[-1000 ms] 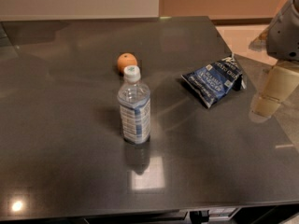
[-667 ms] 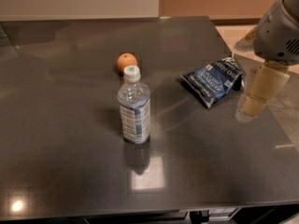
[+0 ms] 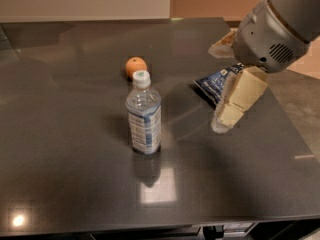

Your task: Knock blue plastic bottle over

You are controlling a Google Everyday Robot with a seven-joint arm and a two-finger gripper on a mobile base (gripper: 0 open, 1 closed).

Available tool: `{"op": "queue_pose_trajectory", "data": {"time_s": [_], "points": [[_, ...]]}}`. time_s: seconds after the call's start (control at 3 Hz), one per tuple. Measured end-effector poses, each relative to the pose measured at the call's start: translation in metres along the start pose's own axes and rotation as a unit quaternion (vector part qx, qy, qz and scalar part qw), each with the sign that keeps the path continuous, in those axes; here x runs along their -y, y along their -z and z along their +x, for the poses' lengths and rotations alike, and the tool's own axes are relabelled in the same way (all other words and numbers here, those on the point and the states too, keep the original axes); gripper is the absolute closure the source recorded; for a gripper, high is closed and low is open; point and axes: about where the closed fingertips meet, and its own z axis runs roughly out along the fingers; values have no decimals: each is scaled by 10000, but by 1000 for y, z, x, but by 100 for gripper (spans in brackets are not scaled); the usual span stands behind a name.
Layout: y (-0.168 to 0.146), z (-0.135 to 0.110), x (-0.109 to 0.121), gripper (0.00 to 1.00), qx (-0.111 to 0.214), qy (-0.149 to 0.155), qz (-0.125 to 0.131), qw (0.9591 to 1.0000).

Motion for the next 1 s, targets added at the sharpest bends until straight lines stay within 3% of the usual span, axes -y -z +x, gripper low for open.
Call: {"op": "queue_pose_trajectory", "data": {"time_s": [0.33,1.0], "points": [[-21,-30,-8,0,349,173,-133,9992],[-61,-55,-11,0,558,148,-77,9983]]}}
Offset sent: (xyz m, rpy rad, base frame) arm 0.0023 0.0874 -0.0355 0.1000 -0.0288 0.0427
